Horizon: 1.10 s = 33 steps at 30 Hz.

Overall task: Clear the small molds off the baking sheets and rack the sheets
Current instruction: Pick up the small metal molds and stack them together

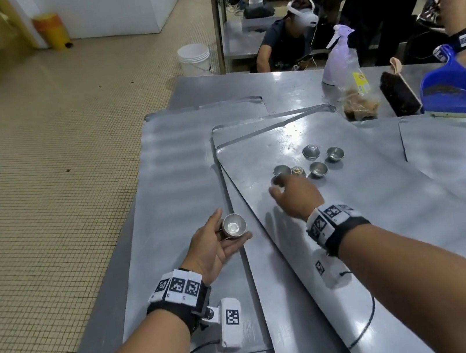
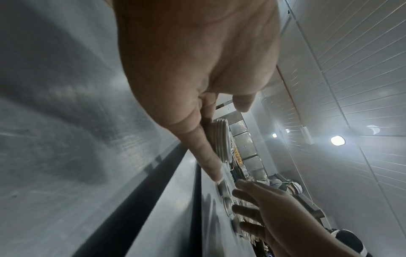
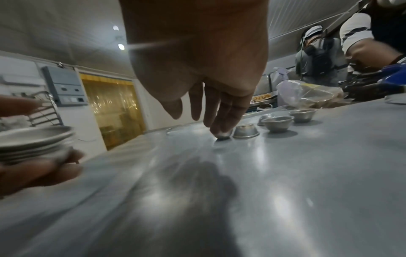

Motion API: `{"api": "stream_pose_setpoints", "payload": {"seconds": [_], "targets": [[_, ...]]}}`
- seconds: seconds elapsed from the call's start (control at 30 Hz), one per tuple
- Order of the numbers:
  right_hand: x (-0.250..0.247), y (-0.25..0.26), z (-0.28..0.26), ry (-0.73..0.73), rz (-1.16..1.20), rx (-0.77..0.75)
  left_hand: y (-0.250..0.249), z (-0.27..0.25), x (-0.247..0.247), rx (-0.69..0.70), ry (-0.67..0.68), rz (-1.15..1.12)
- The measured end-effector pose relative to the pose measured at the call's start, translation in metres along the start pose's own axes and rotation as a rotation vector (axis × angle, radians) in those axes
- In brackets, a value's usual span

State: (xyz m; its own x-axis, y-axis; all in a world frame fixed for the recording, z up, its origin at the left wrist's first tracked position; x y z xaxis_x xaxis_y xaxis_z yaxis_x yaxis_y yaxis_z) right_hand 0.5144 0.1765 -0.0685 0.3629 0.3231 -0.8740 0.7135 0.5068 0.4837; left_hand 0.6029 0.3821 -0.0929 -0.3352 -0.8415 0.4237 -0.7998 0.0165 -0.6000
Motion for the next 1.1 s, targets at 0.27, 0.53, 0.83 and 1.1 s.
{"api": "stream_pose_setpoints", "payload": {"seconds": [0.27,0.53,0.83,1.1], "targets": [[0.014,-0.020,0.045,0.061,-0.291,-0.009,0.003,0.013,0.001,-0.026,-0.010,0.010],[0.016,-0.015,0.041,0.034,-0.321,-0.092,0.001,0.016,0.002,-0.029,-0.009,0.010],[0.018,-0.005,0.010,0.043,-0.212,-0.091,0.007,0.017,-0.008,-0.043,-0.011,-0.011],[0.019,-0.004,-0.027,0.089,-0.134,-0.015,0.016,0.006,-0.021,-0.040,0.023,0.028]]}}
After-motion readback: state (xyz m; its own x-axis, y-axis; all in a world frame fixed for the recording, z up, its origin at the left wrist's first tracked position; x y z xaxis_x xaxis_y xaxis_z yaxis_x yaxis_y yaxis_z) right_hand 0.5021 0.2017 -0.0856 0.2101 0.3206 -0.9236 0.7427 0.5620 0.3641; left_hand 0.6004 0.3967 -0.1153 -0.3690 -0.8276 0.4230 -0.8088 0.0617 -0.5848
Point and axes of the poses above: each hand's wrist, its own z-axis towards the middle knuckle, its own x-axis out of the palm, y = z × x, the point moved 7 cm from there along z, towards the middle knuckle, and after that the axes turned 7 degrees about -y, right-handed, at the moved point
